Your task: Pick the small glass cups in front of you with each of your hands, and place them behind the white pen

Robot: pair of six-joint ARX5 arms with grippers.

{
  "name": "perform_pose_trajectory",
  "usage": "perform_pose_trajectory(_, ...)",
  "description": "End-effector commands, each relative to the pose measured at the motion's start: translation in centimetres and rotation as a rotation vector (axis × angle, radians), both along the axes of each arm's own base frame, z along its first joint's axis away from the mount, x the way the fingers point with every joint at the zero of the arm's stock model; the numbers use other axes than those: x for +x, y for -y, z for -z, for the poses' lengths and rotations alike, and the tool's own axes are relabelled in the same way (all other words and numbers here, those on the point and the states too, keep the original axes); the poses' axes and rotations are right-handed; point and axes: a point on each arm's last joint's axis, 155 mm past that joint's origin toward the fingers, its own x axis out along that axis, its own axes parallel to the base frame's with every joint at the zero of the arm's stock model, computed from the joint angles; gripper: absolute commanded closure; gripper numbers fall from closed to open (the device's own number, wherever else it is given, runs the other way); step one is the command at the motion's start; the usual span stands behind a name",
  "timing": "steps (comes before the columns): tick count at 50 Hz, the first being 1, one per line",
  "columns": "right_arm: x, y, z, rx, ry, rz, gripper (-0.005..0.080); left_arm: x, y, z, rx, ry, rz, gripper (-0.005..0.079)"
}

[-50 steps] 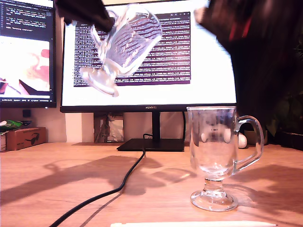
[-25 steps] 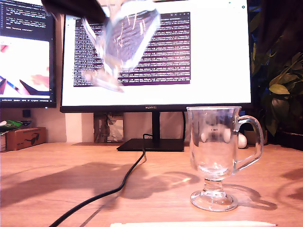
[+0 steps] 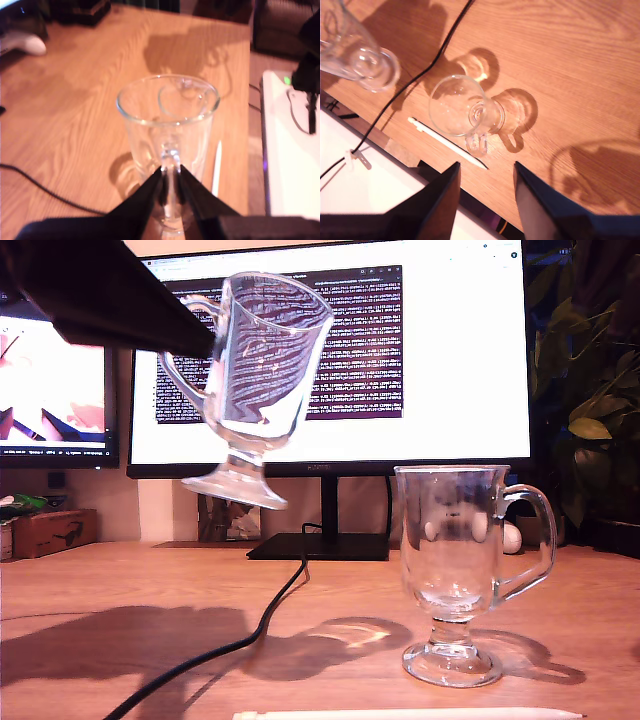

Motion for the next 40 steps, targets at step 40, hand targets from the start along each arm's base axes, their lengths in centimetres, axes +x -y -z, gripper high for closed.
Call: perform_pose_trajectory(40,0.9,-0.4,-0.4,0.049,0.017,0.065,0.0443,-1.0,0.6,3.2,-0.192,0.078,-0.011,0.0765)
